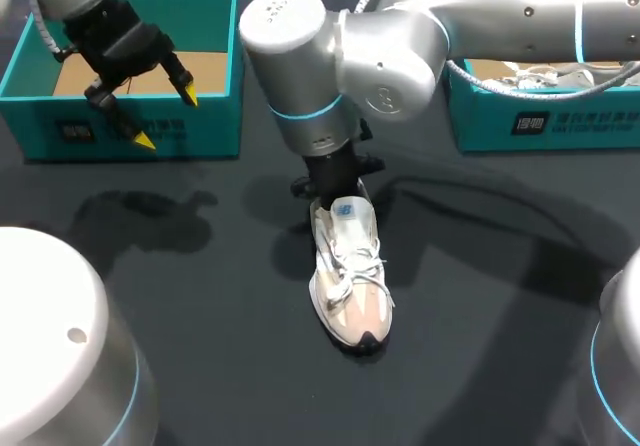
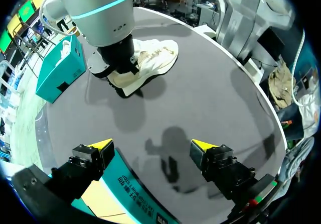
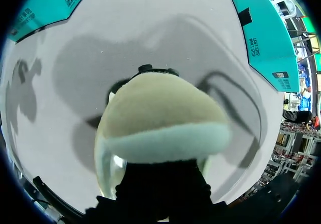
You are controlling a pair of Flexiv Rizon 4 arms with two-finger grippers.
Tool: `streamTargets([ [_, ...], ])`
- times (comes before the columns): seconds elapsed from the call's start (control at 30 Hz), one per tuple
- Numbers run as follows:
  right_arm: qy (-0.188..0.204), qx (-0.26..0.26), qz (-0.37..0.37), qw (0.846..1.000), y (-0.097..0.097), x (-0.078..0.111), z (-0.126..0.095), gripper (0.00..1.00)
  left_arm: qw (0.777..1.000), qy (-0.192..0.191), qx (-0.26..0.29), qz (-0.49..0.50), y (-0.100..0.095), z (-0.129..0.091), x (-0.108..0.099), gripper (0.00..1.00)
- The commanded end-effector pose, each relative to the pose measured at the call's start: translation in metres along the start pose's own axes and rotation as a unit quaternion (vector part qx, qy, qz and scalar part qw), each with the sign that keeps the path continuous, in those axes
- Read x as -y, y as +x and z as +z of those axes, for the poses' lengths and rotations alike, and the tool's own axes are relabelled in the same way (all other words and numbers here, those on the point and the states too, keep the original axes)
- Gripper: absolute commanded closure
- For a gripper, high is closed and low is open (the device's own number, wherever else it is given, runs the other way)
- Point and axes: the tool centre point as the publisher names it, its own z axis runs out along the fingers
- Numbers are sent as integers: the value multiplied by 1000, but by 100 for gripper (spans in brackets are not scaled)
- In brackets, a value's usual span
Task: Take the shoe out of the shoebox, open the shoe tongue, remove and reinsert the insole, then place the shoe into the shoebox
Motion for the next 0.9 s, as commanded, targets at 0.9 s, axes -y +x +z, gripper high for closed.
streamTargets([
  [0.9, 16, -43, 2, 999, 7, 19, 17, 100, 1000, -1, 0, 0, 1, -1, 0, 0],
])
